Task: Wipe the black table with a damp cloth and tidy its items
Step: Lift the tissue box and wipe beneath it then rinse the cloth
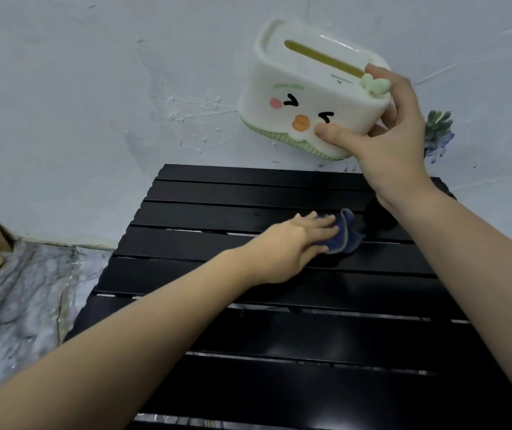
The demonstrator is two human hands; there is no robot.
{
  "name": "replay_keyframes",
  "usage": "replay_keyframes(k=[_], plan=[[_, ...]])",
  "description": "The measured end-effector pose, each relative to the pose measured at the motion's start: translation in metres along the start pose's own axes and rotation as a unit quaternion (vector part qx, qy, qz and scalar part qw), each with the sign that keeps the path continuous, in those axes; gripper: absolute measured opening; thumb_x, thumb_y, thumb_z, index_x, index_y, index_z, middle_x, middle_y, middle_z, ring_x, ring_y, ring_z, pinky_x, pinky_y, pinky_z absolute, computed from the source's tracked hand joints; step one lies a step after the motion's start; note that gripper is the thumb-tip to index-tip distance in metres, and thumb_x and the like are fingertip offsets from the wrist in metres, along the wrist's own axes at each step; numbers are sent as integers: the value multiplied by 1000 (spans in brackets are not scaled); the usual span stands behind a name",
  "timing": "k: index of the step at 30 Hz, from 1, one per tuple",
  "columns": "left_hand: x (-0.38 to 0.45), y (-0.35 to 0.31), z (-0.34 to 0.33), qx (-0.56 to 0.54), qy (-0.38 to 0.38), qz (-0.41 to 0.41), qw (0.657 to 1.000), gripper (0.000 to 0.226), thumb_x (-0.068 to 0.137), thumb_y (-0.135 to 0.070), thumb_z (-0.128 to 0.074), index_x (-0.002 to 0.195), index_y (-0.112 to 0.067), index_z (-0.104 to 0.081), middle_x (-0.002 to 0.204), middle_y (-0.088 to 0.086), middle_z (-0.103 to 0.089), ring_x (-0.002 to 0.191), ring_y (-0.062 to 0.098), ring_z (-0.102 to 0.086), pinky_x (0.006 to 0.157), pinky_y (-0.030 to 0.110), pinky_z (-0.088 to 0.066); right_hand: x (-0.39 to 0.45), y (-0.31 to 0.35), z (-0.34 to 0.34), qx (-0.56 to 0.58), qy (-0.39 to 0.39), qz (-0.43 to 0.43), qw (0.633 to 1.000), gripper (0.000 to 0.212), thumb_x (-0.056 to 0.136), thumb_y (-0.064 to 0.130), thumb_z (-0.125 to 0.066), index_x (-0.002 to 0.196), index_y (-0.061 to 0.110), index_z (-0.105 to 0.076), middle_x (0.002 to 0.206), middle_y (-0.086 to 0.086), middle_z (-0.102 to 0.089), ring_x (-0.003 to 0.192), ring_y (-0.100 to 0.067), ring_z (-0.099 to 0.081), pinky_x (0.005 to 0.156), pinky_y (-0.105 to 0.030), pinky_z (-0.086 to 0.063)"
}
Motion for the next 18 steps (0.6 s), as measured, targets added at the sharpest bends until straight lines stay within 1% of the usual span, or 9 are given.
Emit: replay_keyframes(k=[3, 6, 8, 11, 12, 13, 15, 16, 18], plan=[[-9, -6, 8, -104, -17, 0, 994, 41, 102, -18, -51, 143, -12, -52, 154, 3, -44, 146, 15, -32, 123, 26, -18, -3, -4, 1, 2, 2, -10, 1000, 81, 63, 20, -95, 133, 19, -54, 137, -5, -57, 124, -17, -60, 95, -39, -57], [-24, 24, 49, -167, -128, 44, 977, 40, 98, -19, -56, 135, -6, -60, 141, 5, -58, 133, 10, -50, 117, 23, -33, -8, -12, -1, -3, 11, -24, 1000, 80, 61, 23, -96, 131, 24, -55, 136, -4, -59, 123, -17, -61, 98, -41, -56], [-40, 61, 85, -161, -194, 102, 962, 38, 97, -20, -56, 133, -7, -62, 134, 1, -63, 124, 7, -56, 113, 24, -38, -13, -22, -4, -9, 27, -37, 999, 80, 63, 20, -95, 132, 23, -55, 136, -4, -59, 123, -16, -61, 99, -39, -55], [-70, 126, 129, -70, -259, 209, 940, 34, 99, -13, -56, 132, -7, -62, 134, 6, -63, 126, 18, -57, 110, 19, -35, -20, -35, -11, -17, 40, -53, 998, 83, 63, 16, -95, 135, 23, -54, 136, -3, -59, 122, -15, -61, 98, -35, -55], [-79, 145, 135, -30, -263, 241, 934, 34, 99, -11, -56, 132, -5, -61, 137, 10, -61, 130, 22, -55, 109, 19, -32, -22, -38, -14, -17, 41, -55, 998, 83, 63, 16, -95, 135, 22, -54, 137, -3, -58, 122, -15, -61, 98, -35, -55], [-85, 161, 134, 4, -251, 270, 930, 35, 99, -11, -55, 133, -4, -60, 140, 14, -58, 133, 28, -51, 109, 23, -31, -23, -42, -17, -17, 38, -58, 997, 83, 63, 15, -95, 135, 22, -54, 137, -3, -58, 123, -15, -61, 98, -35, -56], [-87, 174, 118, 52, -200, 301, 931, 38, 100, -12, -52, 138, -7, -56, 149, 17, -48, 139, 39, -42, 115, 39, -28, -24, -46, -22, -15, 29, -65, 997, 83, 64, 12, -94, 135, 21, -53, 137, -3, -57, 122, -13, -60, 96, -32, -56], [-84, 169, 107, 60, -185, 293, 936, 40, 100, -11, -51, 140, -9, -54, 152, 17, -44, 141, 42, -37, 117, 46, -25, -25, -48, -25, -12, 25, -68, 997, 83, 64, 11, -94, 136, 21, -53, 137, -2, -57, 122, -11, -60, 96, -30, -56], [-73, 139, 86, 47, -170, 221, 959, 41, 99, -8, -53, 140, -10, -55, 152, 15, -45, 141, 43, -37, 117, 50, -22, -25, -51, -31, -8, 22, -69, 997, 83, 65, 9, -93, 136, 20, -53, 136, -3, -57, 121, -10, -60, 95, -28, -55]])
Point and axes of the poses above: each hand's wrist, its own x-axis towards the middle knuckle, its own z-axis out of the back of the hand, y = z × x, the point moved 7 cm from there along x, towards the middle knuckle
